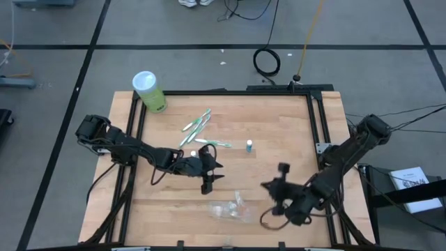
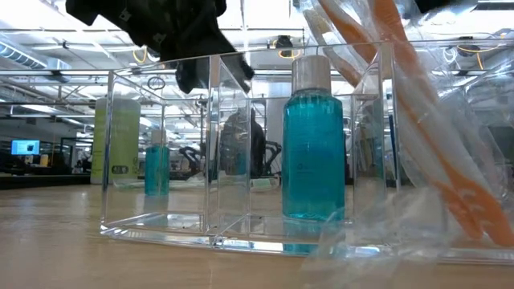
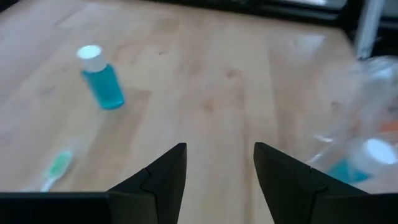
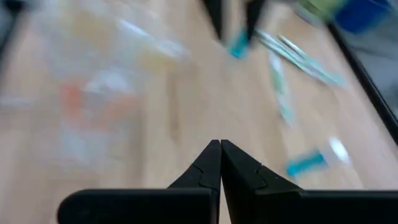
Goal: Pick & Place toothbrushing station
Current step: Put the mouthwash bottle into the transparent organizer
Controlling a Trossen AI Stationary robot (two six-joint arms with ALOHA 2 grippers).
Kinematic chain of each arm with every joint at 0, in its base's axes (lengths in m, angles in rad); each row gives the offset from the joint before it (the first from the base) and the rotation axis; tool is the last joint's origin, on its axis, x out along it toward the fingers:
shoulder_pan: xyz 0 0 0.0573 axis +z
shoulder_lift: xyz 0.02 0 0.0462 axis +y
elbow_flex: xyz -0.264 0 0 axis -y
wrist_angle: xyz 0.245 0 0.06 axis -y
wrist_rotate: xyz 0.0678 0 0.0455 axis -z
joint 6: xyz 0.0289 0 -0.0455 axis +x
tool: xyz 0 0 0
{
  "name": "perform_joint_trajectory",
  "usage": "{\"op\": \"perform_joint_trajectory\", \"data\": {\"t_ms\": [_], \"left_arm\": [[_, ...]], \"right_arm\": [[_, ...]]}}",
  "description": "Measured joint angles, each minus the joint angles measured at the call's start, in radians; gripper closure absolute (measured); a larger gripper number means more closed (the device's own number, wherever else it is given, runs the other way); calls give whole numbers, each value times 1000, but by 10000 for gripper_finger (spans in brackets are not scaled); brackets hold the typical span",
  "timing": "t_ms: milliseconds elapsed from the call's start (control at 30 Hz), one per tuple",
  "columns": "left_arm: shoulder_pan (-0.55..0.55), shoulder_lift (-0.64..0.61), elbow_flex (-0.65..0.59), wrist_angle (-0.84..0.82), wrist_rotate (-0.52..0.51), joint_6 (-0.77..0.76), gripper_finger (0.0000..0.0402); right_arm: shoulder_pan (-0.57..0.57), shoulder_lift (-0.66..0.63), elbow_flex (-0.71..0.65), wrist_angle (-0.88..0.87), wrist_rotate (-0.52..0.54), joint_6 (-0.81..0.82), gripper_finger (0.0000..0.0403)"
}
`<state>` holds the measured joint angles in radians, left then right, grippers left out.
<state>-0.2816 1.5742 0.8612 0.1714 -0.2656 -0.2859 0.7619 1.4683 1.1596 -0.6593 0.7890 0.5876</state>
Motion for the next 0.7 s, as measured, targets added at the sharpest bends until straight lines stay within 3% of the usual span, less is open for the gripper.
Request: {"op": "perform_joint_trajectory", "data": {"t_ms": [67, 167, 267, 433, 567, 700], "left_arm": [[4, 0, 0, -24, -40, 2, 206], [13, 0, 0, -39, -77, 12, 206], [27, 0, 0, -40, -77, 36, 206], [55, 0, 0, -40, -76, 91, 206], [85, 0, 0, -40, -76, 159, 206], [122, 0, 0, -39, -76, 216, 206]], "right_arm": [[-13, -37, -97, 22, 45, 104, 403], [-61, -72, -275, 187, 49, 184, 395], [-133, -79, -468, 480, 0, 175, 365], [-274, -46, -751, 1046, -54, 61, 274], [-354, -5, -873, 1328, -17, -18, 208], [-403, 54, -876, 1413, -17, -72, 175]]}}
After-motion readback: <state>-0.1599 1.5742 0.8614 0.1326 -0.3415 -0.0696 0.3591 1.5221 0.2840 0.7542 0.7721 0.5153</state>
